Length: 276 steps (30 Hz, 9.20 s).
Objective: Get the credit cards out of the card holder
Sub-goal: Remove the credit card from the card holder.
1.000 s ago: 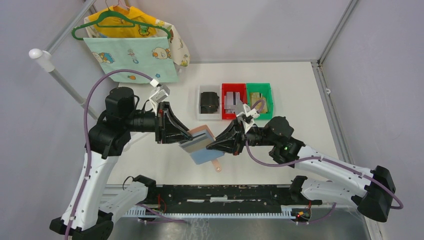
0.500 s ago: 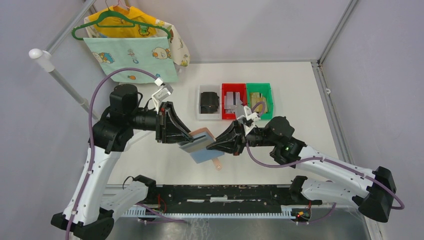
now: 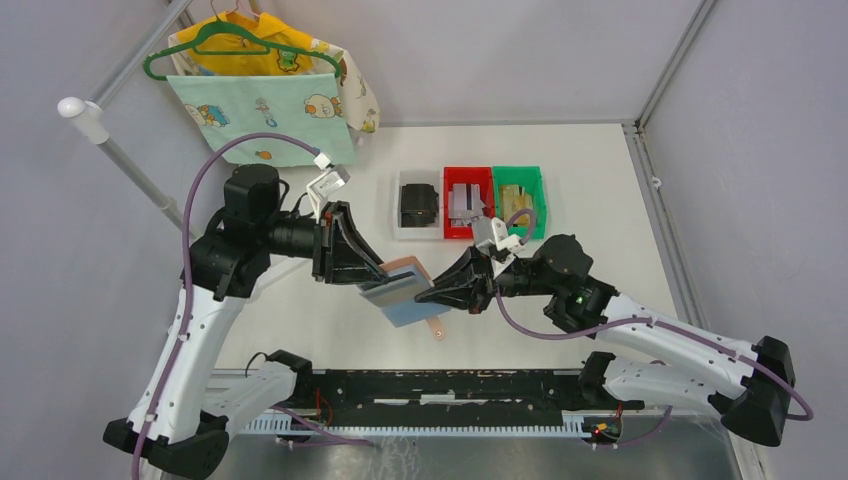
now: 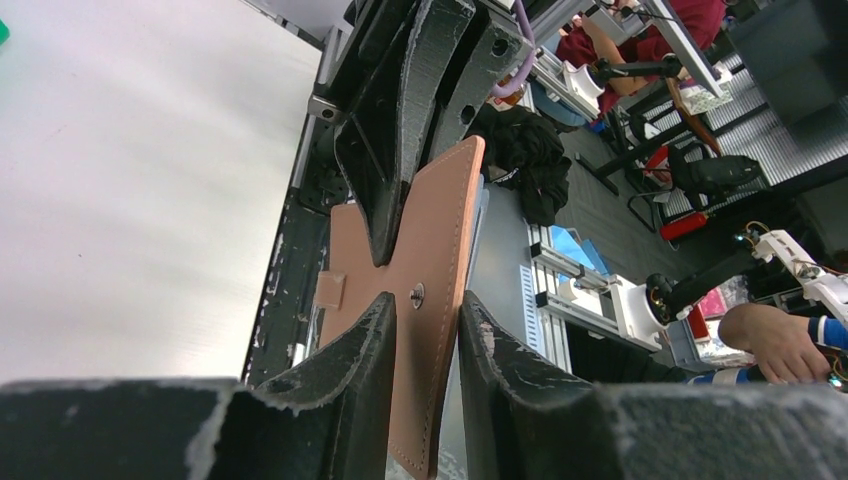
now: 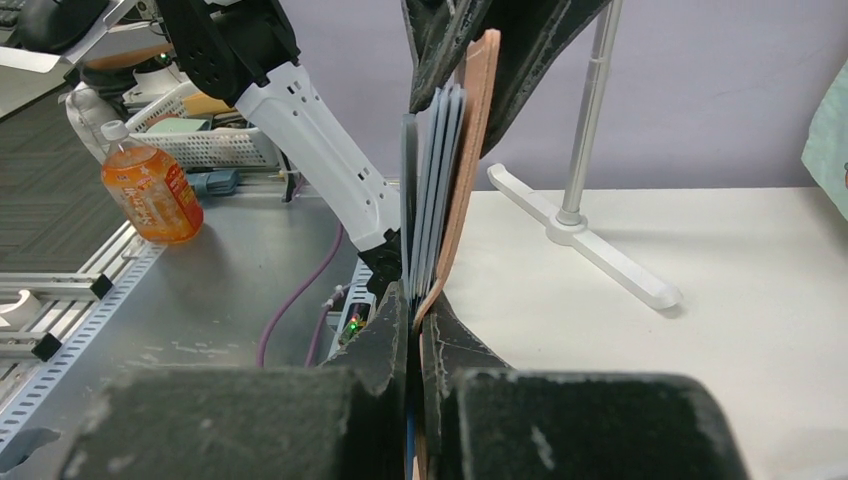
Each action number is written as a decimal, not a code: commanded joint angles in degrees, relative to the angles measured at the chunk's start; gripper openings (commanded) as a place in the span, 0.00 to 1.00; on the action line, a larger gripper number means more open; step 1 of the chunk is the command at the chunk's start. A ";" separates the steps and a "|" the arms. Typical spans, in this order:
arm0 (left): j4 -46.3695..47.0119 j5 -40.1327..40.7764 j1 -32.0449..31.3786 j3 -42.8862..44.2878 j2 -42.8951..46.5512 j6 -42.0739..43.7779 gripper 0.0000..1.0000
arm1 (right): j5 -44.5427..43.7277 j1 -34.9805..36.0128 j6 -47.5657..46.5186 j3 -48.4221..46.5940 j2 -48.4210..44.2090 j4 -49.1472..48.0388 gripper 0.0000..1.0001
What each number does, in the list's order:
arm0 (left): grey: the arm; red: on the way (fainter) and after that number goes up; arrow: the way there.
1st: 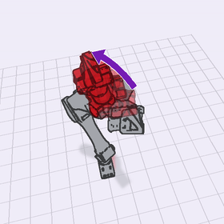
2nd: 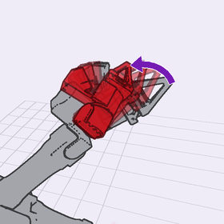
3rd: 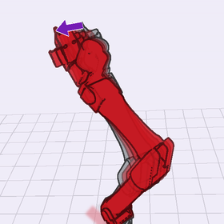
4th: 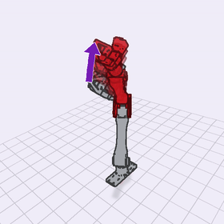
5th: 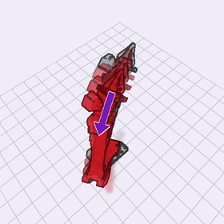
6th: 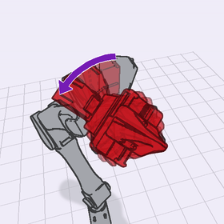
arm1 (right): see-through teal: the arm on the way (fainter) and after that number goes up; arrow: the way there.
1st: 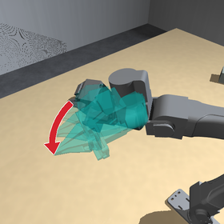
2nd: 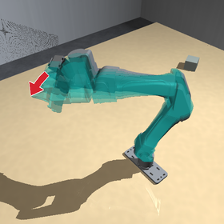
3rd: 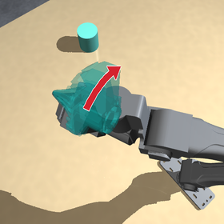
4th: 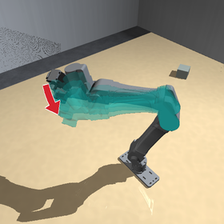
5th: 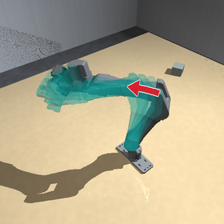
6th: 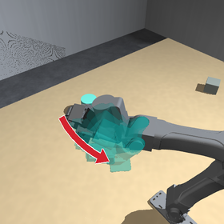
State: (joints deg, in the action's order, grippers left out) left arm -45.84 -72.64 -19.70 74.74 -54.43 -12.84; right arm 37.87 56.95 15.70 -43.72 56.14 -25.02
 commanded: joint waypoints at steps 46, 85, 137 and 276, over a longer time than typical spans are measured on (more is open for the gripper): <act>-7.35 1.77 -0.09 1.32 2.96 15.60 0.07 | 0.37 3.04 -4.63 -9.58 2.97 -0.25 0.39; 15.04 1.92 -0.09 -2.09 3.31 -10.63 0.03 | -15.98 2.98 -0.62 -14.88 -4.85 12.62 0.92; 3.99 1.82 -0.03 -7.20 5.43 3.67 0.55 | 0.98 -3.45 19.81 -13.48 7.56 5.19 0.00; 0.23 -1.27 0.40 -3.68 -2.61 3.49 0.04 | -15.17 -3.44 39.83 0.43 11.95 -15.38 0.44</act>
State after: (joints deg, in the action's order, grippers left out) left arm -47.86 -65.19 -17.96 69.06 -58.76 -9.17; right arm 27.57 52.86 57.36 -39.90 66.78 -40.01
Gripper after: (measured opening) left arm 0.157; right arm 0.448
